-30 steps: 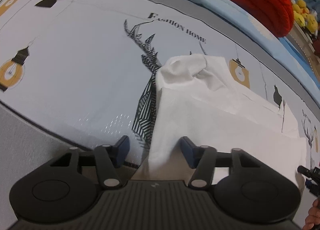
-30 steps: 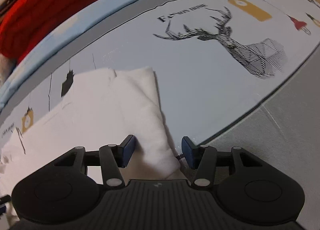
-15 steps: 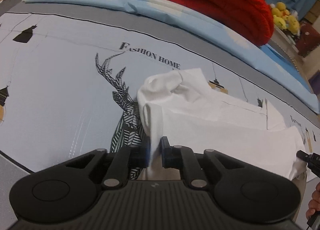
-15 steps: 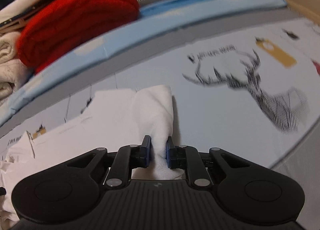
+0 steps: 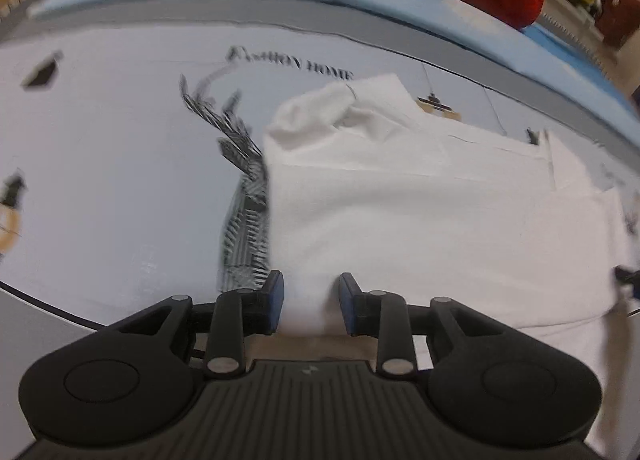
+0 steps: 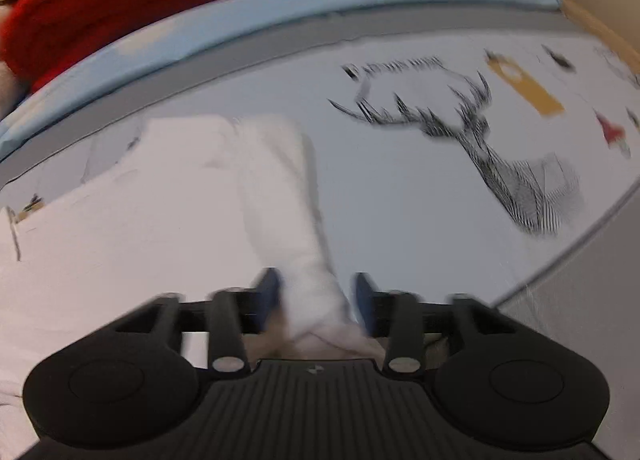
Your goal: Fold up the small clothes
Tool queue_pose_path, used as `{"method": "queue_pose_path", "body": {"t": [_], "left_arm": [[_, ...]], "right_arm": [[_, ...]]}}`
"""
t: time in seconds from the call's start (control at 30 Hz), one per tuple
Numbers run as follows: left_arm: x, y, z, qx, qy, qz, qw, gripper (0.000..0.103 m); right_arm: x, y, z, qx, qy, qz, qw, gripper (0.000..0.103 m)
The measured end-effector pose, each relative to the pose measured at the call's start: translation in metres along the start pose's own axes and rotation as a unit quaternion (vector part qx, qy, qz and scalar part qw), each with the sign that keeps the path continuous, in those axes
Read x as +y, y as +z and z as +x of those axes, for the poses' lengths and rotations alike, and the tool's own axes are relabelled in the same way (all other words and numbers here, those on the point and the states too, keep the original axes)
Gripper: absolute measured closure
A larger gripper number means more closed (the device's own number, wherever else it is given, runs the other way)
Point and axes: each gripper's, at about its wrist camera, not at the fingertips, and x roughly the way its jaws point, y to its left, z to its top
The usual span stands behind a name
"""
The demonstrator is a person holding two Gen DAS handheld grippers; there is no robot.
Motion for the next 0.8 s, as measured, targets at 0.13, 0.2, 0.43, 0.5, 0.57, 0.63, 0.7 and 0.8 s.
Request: {"method": "queue_pose_path", "body": {"t": [0.13, 0.2, 0.43, 0.5, 0.57, 0.63, 0.7, 0.8], "left_arm": [[0.002, -0.002, -0.01, -0.027, -0.031, -0.005, 0.9991, 0.06], [0.005, -0.011, 0.004, 0.017, -0.011, -0.008, 0.9998, 0.056], [-0.015, -0.022, -0.065, -0.095, 0.01, 0.016, 0.9953, 0.042], [-0.025, -0.033, -0.093, -0.132, 0.004, 0.032, 0.9907, 0.041], [-0.028, -0.043, -0.119, -0.155, -0.014, 0.036, 0.9872, 0.041], [-0.03, -0.052, -0.146, -0.174, -0.014, 0.033, 0.9841, 0.04], [-0.033, -0.065, -0.174, -0.196, -0.015, 0.037, 0.9797, 0.034], [-0.035, -0.101, -0.216, -0.219, -0.01, 0.045, 0.9747, 0.024]], "right_arm": [[-0.004, 0.003, -0.018, -0.033, 0.012, -0.001, 0.999, 0.055], [-0.012, 0.0, -0.012, -0.006, 0.011, 0.002, 1.0, 0.048], [-0.013, -0.004, -0.079, -0.093, 0.019, -0.005, 0.995, 0.049], [-0.012, -0.008, -0.116, -0.139, 0.035, -0.01, 0.99, 0.049], [-0.012, -0.015, -0.155, -0.177, 0.055, -0.007, 0.983, 0.049], [-0.018, -0.024, -0.195, -0.206, 0.079, -0.009, 0.975, 0.049], [-0.026, -0.037, -0.232, -0.232, 0.101, -0.021, 0.967, 0.049], [-0.044, -0.065, -0.28, -0.26, 0.116, -0.044, 0.958, 0.049]]}}
